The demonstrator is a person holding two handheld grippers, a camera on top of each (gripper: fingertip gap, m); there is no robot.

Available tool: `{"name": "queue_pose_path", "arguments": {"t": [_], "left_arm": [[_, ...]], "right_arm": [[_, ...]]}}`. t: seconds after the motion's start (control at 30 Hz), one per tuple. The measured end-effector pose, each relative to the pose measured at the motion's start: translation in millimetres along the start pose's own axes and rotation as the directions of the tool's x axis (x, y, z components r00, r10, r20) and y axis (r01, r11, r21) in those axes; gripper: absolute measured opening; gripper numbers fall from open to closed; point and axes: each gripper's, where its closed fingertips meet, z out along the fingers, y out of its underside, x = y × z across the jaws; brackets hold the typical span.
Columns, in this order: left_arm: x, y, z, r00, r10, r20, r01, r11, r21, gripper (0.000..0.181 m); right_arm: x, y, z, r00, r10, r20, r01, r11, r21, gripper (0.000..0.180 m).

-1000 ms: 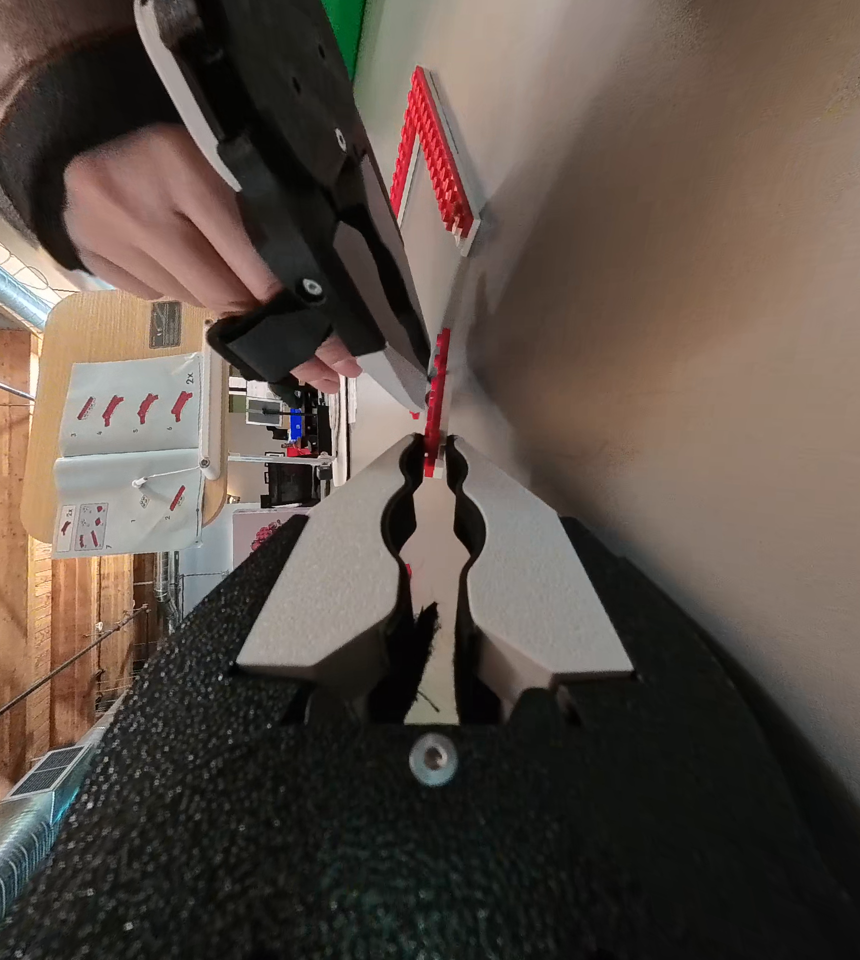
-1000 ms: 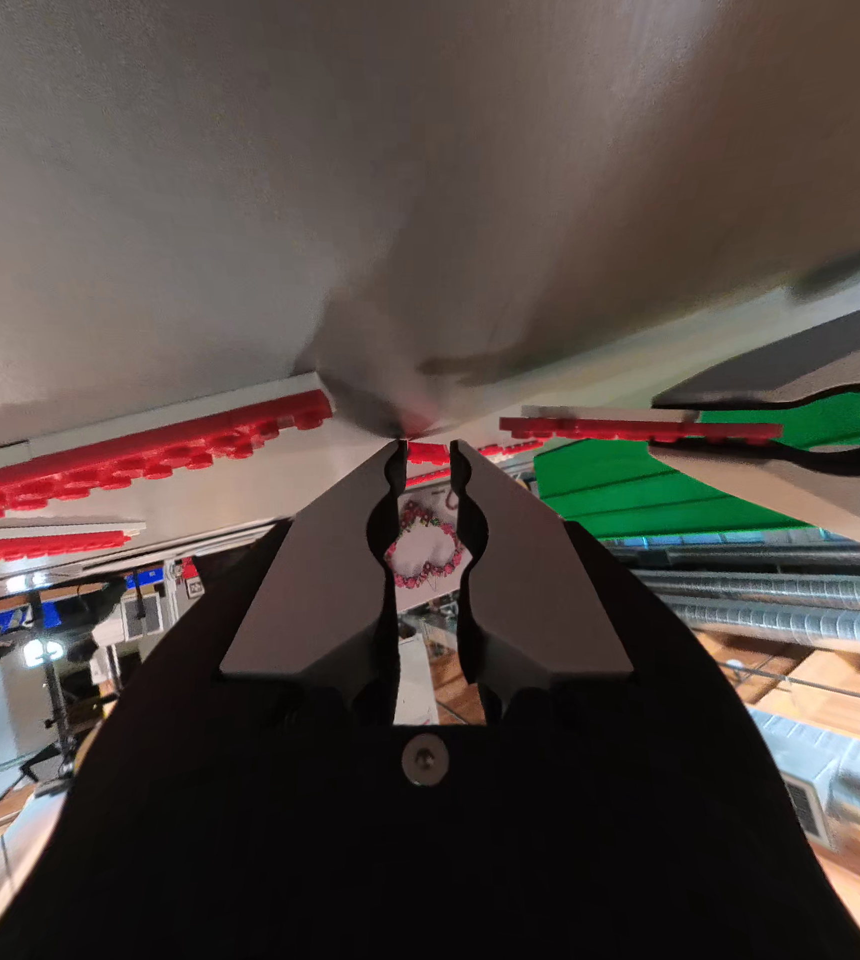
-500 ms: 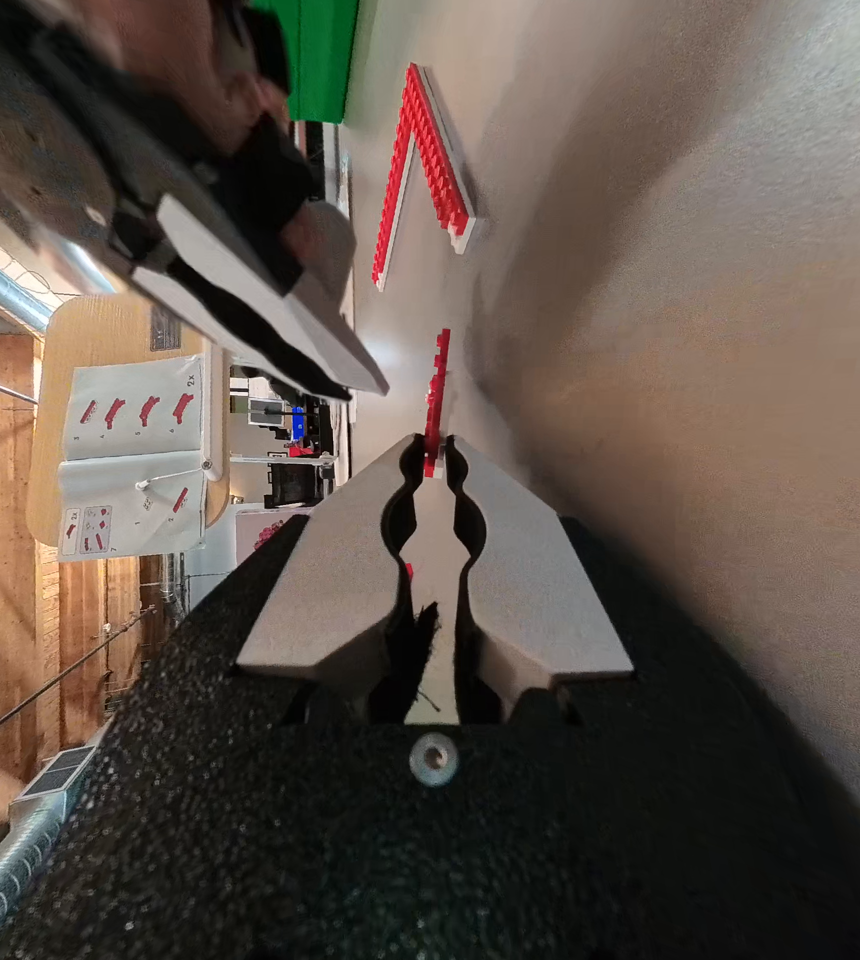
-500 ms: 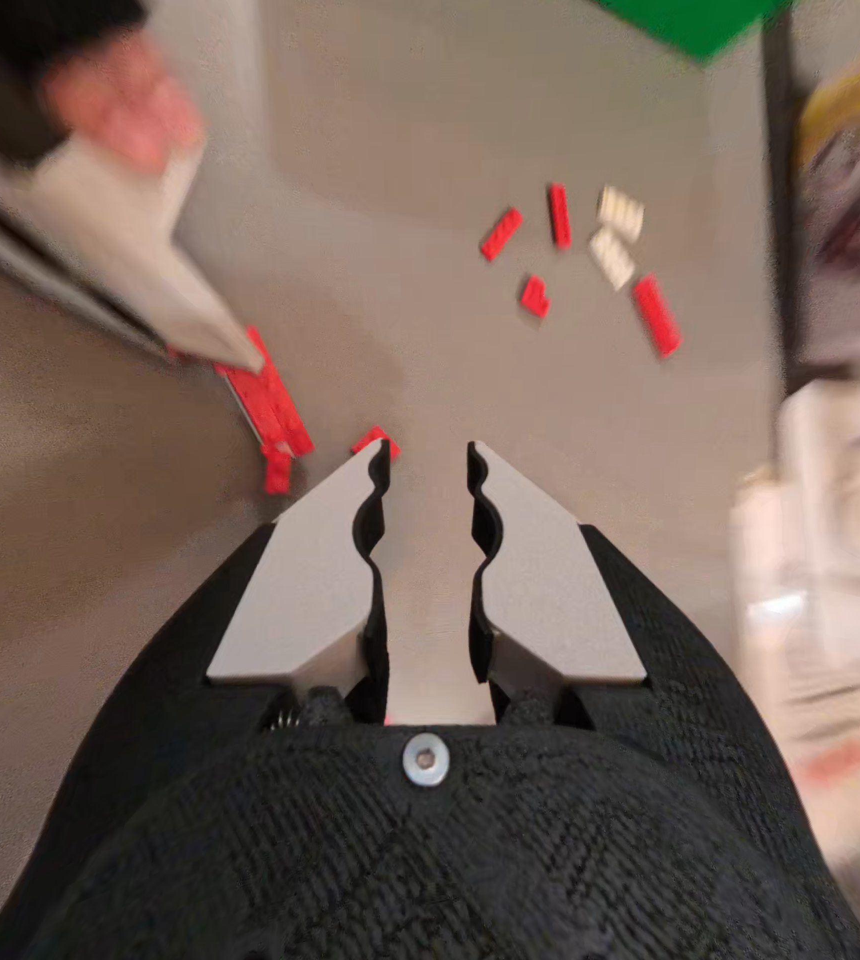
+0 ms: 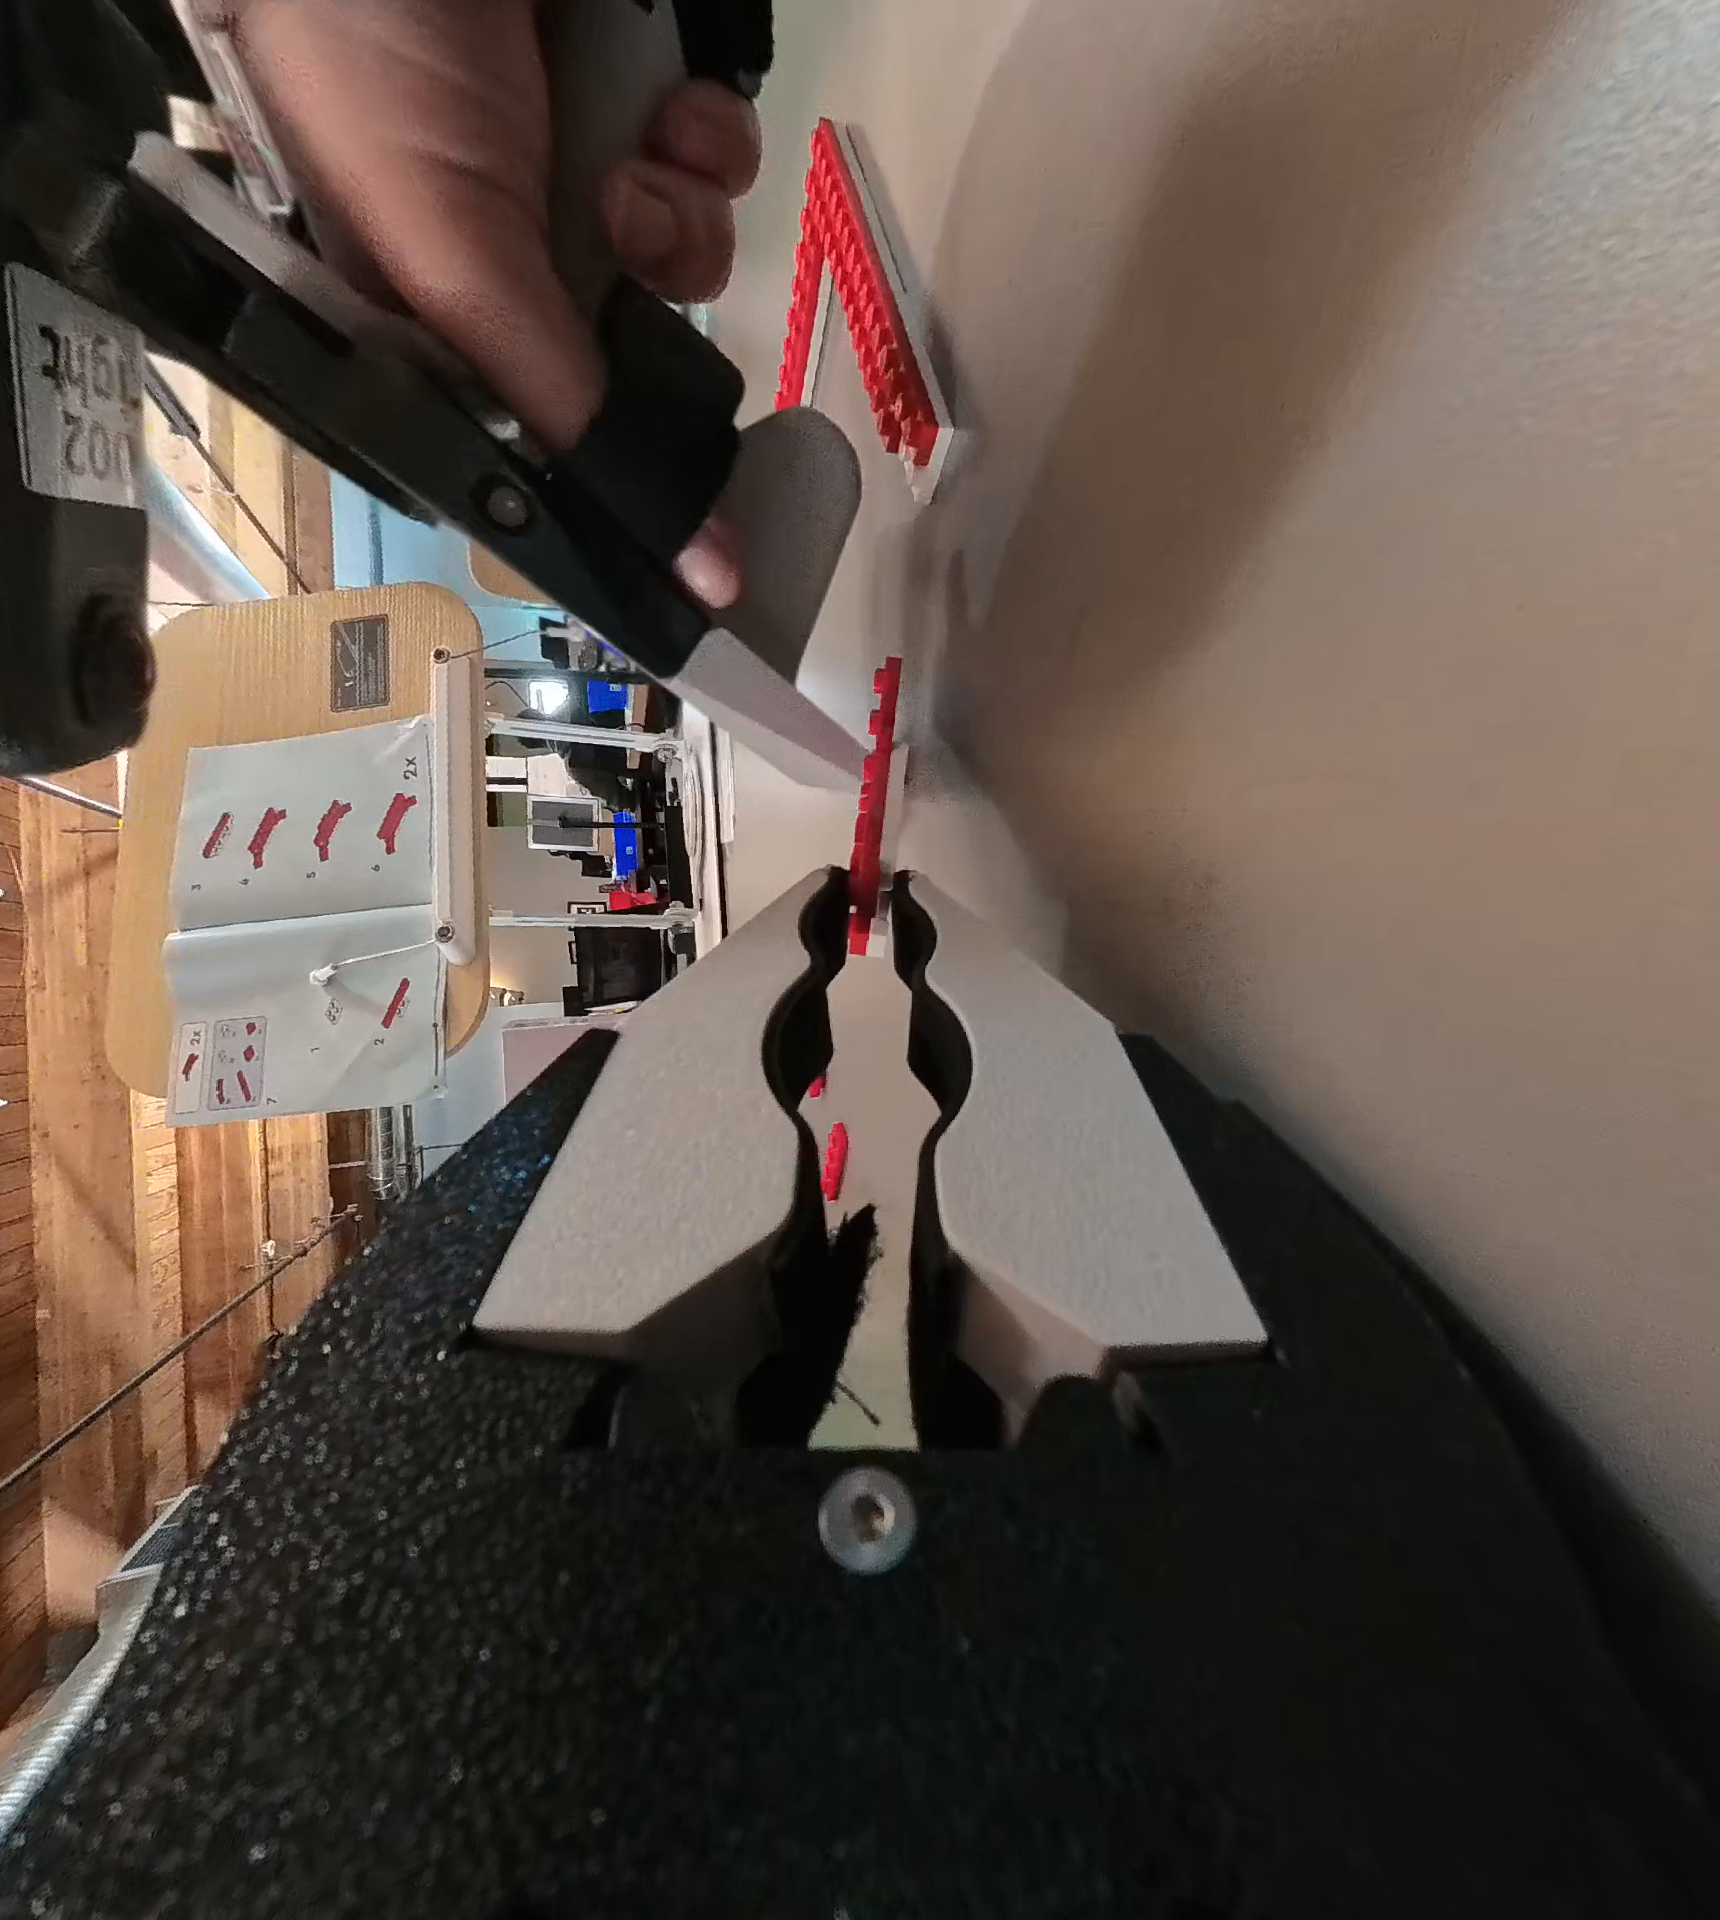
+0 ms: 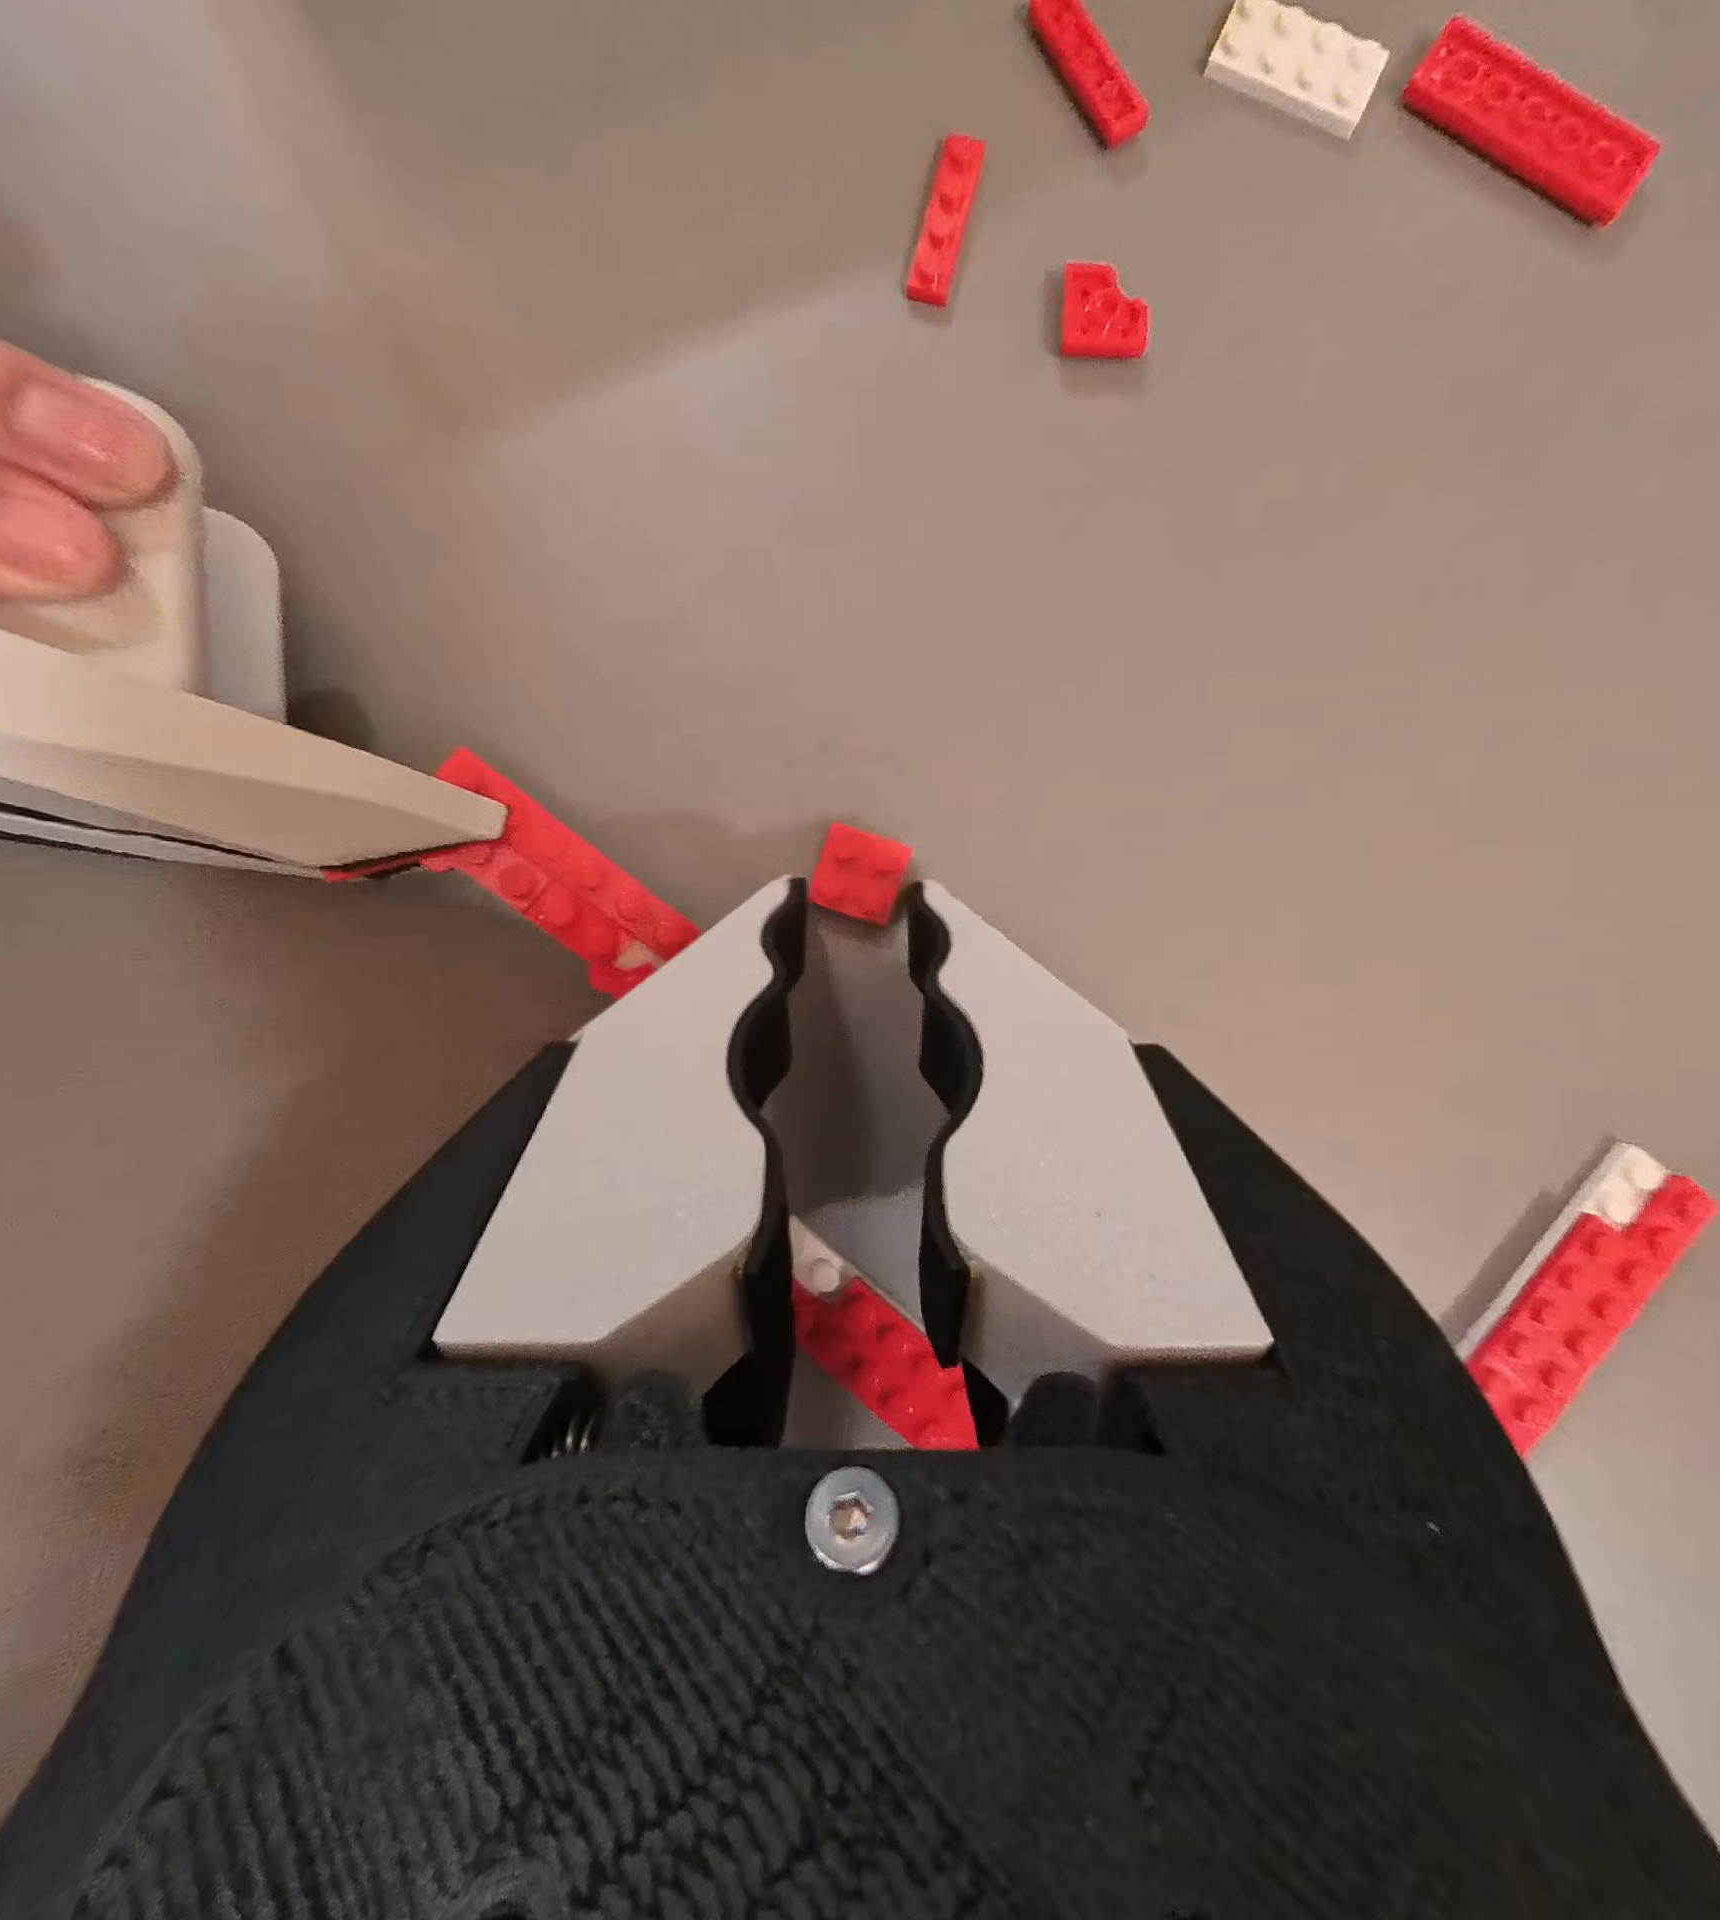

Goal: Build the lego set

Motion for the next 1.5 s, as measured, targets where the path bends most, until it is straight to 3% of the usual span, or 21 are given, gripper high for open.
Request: {"name": "queue_pose_path", "arguments": {"t": [0.2,0.37,0.5,0.63,1.5], "left_arm": [[-2,-2,0,1.000,0.013,0.016,-0.013,1.000,0.002,0.006],[-24,-12,-9,0.987,0.051,0.150,-0.058,0.998,0.039,0.006],[-35,-22,-15,0.969,0.084,0.234,-0.102,0.993,0.066,0.005],[-43,-31,-23,0.952,0.093,0.291,-0.128,0.986,0.103,0.005],[-47,-41,-30,0.951,0.046,0.305,-0.105,0.978,0.178,0.005]], "right_arm": [[0,-1,-5,0.988,-0.158,0.000,0.158,0.987,-0.008,0.014],[-39,-28,-60,0.878,-0.431,0.210,0.398,0.899,0.182,0.014],[-57,-23,-82,0.796,-0.539,0.275,0.513,0.842,0.165,0.014],[-64,-19,-86,0.749,-0.589,0.303,0.574,0.805,0.147,0.014],[-73,-14,-87,0.599,-0.679,0.424,0.732,0.679,0.053,0.014]]}}
